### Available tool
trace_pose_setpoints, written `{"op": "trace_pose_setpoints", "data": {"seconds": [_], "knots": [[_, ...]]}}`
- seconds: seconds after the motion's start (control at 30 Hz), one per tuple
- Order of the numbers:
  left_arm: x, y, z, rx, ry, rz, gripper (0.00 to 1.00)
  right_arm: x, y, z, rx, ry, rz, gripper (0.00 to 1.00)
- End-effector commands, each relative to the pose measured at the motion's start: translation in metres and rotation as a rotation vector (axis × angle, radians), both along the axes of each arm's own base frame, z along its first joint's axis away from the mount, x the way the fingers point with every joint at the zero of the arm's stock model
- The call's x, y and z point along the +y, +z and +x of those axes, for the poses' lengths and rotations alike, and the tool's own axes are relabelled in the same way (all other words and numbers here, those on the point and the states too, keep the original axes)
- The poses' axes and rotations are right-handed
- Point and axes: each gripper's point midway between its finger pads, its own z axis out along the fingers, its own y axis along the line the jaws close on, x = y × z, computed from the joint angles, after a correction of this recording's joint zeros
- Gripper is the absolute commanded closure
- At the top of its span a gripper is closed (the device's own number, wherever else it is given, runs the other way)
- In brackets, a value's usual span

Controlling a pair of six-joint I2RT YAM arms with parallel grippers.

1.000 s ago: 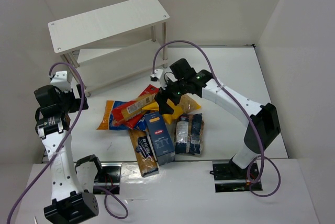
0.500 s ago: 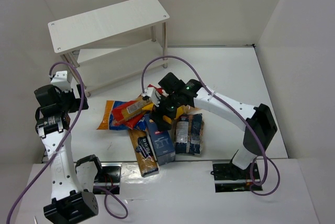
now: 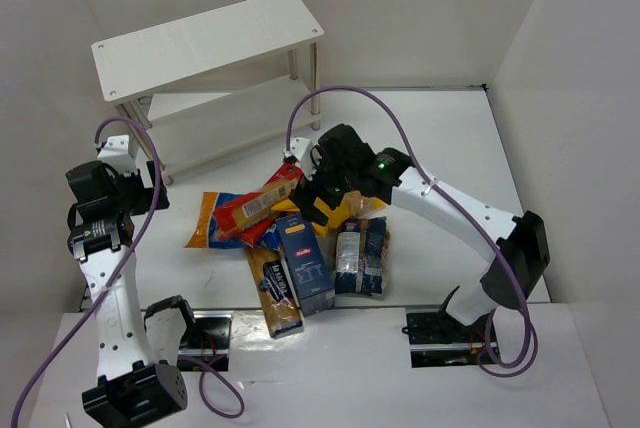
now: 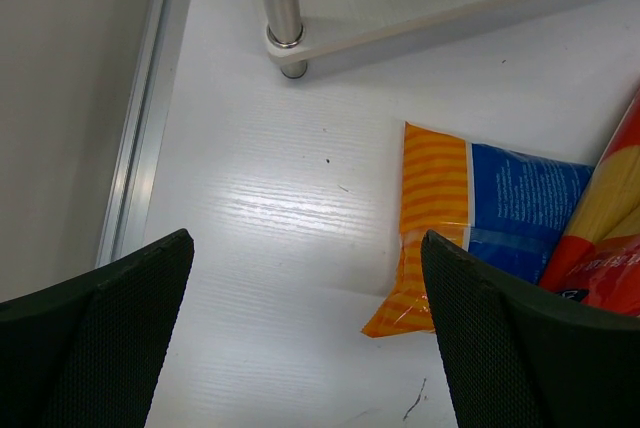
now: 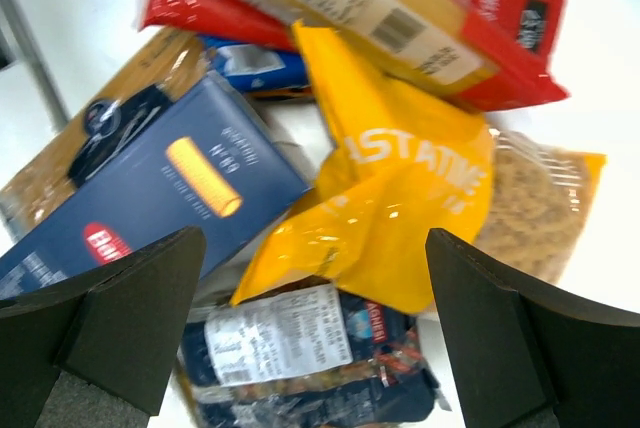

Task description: Place and organize the pasta boxes and bags onto the shelf

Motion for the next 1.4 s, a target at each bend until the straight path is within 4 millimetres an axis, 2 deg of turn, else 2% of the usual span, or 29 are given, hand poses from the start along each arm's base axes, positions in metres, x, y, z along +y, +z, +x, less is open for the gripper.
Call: {"op": "trace_pose_setpoints", "data": {"seconds": [0.0,0.07,0.2,0.23,0.3,0.47,0.63,0.93,1.17,1.3,1.37], "knots": [[0.0,0.002,0.004,-0.013,-0.014,0.004,0.0,0.005,0.005,0.022,-0.065,-0.055,0.023,0.0],[0.0,0.002,0.004,-0.013,-0.014,0.004,0.0,0.003,-0.009,0.027,-0.044,-0.056,0.006,0.0],[0.001,0.0,0.004,-0.005,-0.014,0.0,0.0,0.004,-0.054,0.029,0.012,-0.034,-0.046,0.0],[0.001,0.0,0.004,-0.005,-0.014,0.0,0.0,0.008,-0.056,0.032,0.007,-0.034,-0.04,0.0],[0.001,0.0,0.004,-0.005,-0.014,0.0,0.0,0.001,-0.078,0.036,0.032,-0.043,-0.087,0.0],[0.001,0.0,0.004,-0.005,-0.014,0.0,0.0,-0.009,-0.102,0.05,0.065,-0.075,-0.125,0.0],[0.001,0.002,0.004,-0.011,-0.018,0.012,0.0,-0.018,-0.105,0.056,0.063,-0.106,-0.157,0.0],[-0.001,0.004,0.003,-0.022,-0.026,0.012,0.0,-0.057,-0.103,0.082,0.104,-0.249,-0.163,0.0],[-0.001,0.004,0.003,-0.022,-0.026,0.012,0.0,-0.069,-0.112,0.08,0.137,-0.269,-0.189,0.0],[-0.003,0.004,0.003,-0.024,-0.034,0.007,0.0,-0.066,-0.096,0.076,0.171,-0.24,-0.118,0.0],[-0.003,0.004,0.003,-0.024,-0.034,0.007,0.0,-0.07,-0.081,0.084,0.176,-0.25,-0.072,0.0]]}}
